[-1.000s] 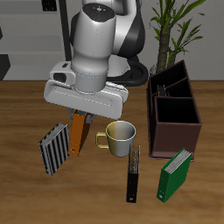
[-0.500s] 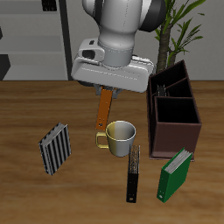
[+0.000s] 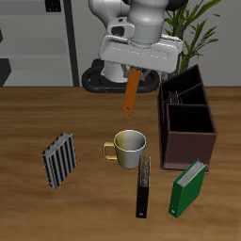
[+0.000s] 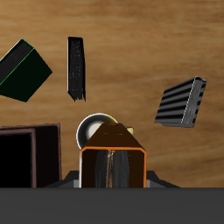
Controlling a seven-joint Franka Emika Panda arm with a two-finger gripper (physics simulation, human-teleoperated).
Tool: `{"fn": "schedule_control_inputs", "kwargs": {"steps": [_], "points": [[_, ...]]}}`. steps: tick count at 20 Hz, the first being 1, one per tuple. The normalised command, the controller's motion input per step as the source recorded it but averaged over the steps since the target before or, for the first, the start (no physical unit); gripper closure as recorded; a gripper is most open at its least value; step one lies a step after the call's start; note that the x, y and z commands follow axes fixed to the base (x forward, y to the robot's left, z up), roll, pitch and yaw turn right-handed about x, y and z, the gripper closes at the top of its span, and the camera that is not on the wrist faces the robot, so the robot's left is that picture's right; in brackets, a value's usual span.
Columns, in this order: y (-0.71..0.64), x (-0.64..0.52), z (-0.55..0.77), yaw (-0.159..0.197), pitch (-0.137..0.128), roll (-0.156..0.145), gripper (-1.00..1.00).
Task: Place the yellow book into the left desk caddy's front compartment and place the orange book into the left desk caddy's left compartment and place the black book into the left desk caddy's back compartment
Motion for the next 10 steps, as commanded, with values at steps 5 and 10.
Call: {"fn": "schedule_control_inputs", "kwargs": {"steps": [5,10], "points": [[0.37,-0.29,0.02,0.027,-0.021,0.033,1.00],[0.20,-0.34,-0.22,0.001,0.054,0.027,1.00]]}}
